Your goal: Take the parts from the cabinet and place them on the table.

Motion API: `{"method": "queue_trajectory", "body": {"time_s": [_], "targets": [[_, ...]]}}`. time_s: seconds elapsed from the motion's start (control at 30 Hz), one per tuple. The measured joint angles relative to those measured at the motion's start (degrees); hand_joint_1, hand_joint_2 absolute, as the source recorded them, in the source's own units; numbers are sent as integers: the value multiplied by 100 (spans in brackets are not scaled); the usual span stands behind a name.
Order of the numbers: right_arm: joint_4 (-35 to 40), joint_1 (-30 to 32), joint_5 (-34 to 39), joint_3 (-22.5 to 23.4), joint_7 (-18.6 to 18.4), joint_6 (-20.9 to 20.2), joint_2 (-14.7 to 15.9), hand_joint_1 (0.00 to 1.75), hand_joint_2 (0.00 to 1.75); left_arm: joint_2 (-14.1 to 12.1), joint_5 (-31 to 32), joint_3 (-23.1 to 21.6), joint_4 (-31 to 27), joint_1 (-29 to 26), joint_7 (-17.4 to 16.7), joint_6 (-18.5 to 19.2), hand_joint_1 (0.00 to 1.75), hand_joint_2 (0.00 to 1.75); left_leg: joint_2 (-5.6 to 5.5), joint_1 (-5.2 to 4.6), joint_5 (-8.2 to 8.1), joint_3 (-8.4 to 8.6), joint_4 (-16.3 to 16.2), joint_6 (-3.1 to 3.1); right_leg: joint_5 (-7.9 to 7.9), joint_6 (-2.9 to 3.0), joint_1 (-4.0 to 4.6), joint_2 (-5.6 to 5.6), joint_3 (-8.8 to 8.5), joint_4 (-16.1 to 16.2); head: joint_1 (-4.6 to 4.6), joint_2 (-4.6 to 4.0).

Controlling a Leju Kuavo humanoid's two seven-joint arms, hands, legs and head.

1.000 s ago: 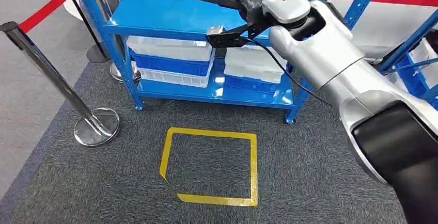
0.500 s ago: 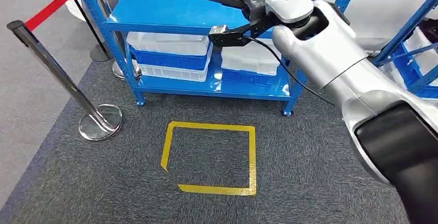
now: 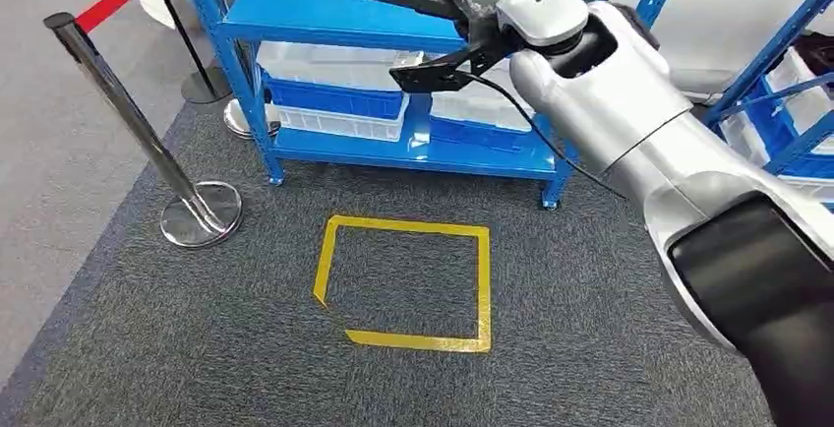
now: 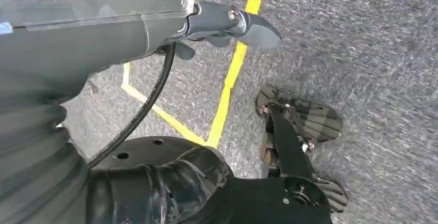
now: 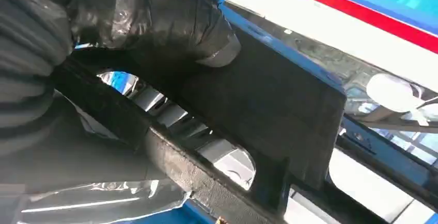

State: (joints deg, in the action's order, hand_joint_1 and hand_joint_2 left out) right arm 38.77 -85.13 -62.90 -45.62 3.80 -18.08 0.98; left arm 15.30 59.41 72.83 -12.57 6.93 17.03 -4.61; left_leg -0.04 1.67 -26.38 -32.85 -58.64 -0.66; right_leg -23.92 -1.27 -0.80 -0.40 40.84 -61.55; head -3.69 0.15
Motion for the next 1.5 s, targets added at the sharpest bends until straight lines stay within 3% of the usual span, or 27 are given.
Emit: {"method": "queue_trajectory", "body": {"time_s": [0.07,0.1,0.13,0.2,0.27,0.33,0.43,0.47,0.57,0.6,0.63,0.7,0.77,0.8,0.83,0.87,0.97,1.0,1.07,1.1,1.17,1.23,1.3,1.37,1.4,1.47,1.5], "targets": [[0,0,-2,-2,7,20,-9,175,175,-2,0,0,0,1,-9,-15,0,175,22,-18,128,-157,-2,-72,-714,-33,-4,13,181,-781,4,0],[-7,6,-13,0,0,24,-11,175,175,-4,7,0,0,1,-13,-22,0,175,22,-28,184,-237,-9,-78,-943,-44,-4,13,252,-1221,2,0],[-11,19,-13,-2,-4,24,-11,175,175,-7,17,0,0,1,-30,-32,0,175,21,-36,233,-307,-21,-76,-984,-46,-2,14,265,-1522,2,0],[-26,47,-15,-2,-15,24,-11,175,175,-9,22,0,0,1,-48,-55,0,175,21,-45,327,-456,-65,-69,-649,-22,2,14,0,-1455,2,0],[-31,38,-17,-4,-17,26,-22,175,175,-9,35,0,0,7,-63,-59,0,175,17,-51,407,-581,-104,-52,-348,52,16,23,-606,-662,2,0],[-28,4,-20,-4,-17,33,-66,175,175,9,35,0,0,12,-76,-63,0,175,23,-70,488,-655,-115,13,-629,136,82,39,-1104,187,0,0],[-52,-20,-28,-4,-17,44,-100,175,175,0,35,0,0,7,-79,-76,0,175,28,-30,733,-682,37,112,-480,185,126,38,-1003,249,2,0],[-57,-10,-28,-4,-17,44,-107,175,175,0,43,0,0,-4,-79,-76,0,175,3,-66,755,-718,83,145,-376,228,64,2,-973,342,2,0],[-92,-21,-35,-4,-17,44,-166,175,175,-7,50,0,0,-3,-79,-81,0,175,5,-39,-75,-905,-465,195,-173,326,47,-37,-788,369,-4,0],[-107,-26,-37,-4,-17,44,-170,175,175,-9,50,0,0,-17,-79,-85,0,175,4,-34,-497,-1005,-1035,216,-87,329,49,-36,-676,353,-4,0],[-116,-26,-39,-4,-17,44,-186,175,175,-13,50,0,0,-16,-76,-83,0,175,4,-34,-673,-1049,-1442,240,-24,326,49,-36,-580,336,-2,0],[-140,-25,-46,-4,-17,44,-203,175,175,-15,61,0,0,1,-72,-83,0,175,6,-15,-453,-940,-1759,276,96,306,37,-36,-363,272,-4,0],[-157,-25,-48,-4,-17,46,-208,175,175,-20,72,0,0,16,-59,-85,0,175,7,12,-23,-480,-1311,297,198,251,12,-38,-161,188,-4,0],[-158,-30,-57,-4,-17,52,-210,175,175,-20,79,0,0,24,-59,-85,0,175,7,25,-15,-122,-874,302,242,213,2,-39,-73,131,-6,0],[-157,-43,-63,-4,-17,55,-225,175,175,-20,90,0,0,34,-61,-90,0,175,-1,16,-318,200,-402,312,270,171,23,-39,1,81,-9,0],[-168,-52,-79,-4,-17,57,-210,175,175,-26,96,0,-2,23,-61,-92,0,175,-38,-30,-455,353,-54,246,312,126,20,-41,38,57,4,-2],[-210,-50,-107,-4,-17,66,-227,175,175,-26,96,0,-2,19,-61,-98,0,175,-33,-64,-284,188,-73,111,563,23,25,-41,73,178,2,0],[-243,-44,-111,-4,-17,66,-199,175,175,-24,94,0,0,23,-63,-98,0,175,11,-10,-187,155,-44,40,454,1,-16,-13,120,145,2,0],[-262,-43,-111,-4,-15,70,-201,175,175,-24,94,0,0,23,-74,-101,0,175,25,-23,-31,-26,-47,-92,-281,-25,-14,1,243,-293,7,0],[-269,-47,-111,-4,-15,72,-197,175,175,-24,96,0,0,21,-76,-103,0,175,28,-33,52,-125,-48,-101,-678,-38,-15,3,300,-739,7,0],[-297,-40,-114,-4,-15,72,-194,175,175,-24,96,0,0,19,-79,-103,0,175,27,-52,200,-320,-56,-101,-925,-49,-11,7,358,-1490,6,0],[-313,-25,-114,-4,-13,72,-194,175,175,-24,96,0,0,20,-79,-103,0,175,27,-67,363,-543,-72,-88,-508,-17,0,13,113,-1580,4,0],[-317,-32,-114,-4,-13,77,-205,175,175,-24,105,0,0,25,-79,-103,0,175,26,-78,511,-719,-78,-67,-272,76,35,20,-526,-910,7,0],[-297,-61,-116,-4,-11,81,-262,175,175,4,111,0,0,33,-77,-100,0,175,25,-95,625,-784,-84,-16,-771,175,106,20,-1331,285,9,0],[-302,-65,-127,-4,-11,94,-262,175,175,2,111,0,0,26,-79,-101,0,175,33,-76,722,-799,-31,12,-820,147,114,20,-1381,380,0,0],[-317,-77,-129,-4,-11,96,-262,175,175,-2,111,0,0,15,-79,-101,0,175,41,-58,919,-801,112,80,-643,202,144,29,-1260,395,9,0],[-330,-55,-129,-4,-11,96,-271,175,175,-4,111,-2,0,13,-79,-101,0,175,11,-83,913,-873,138,120,-503,258,29,-15,-1225,517,11,0]]}}
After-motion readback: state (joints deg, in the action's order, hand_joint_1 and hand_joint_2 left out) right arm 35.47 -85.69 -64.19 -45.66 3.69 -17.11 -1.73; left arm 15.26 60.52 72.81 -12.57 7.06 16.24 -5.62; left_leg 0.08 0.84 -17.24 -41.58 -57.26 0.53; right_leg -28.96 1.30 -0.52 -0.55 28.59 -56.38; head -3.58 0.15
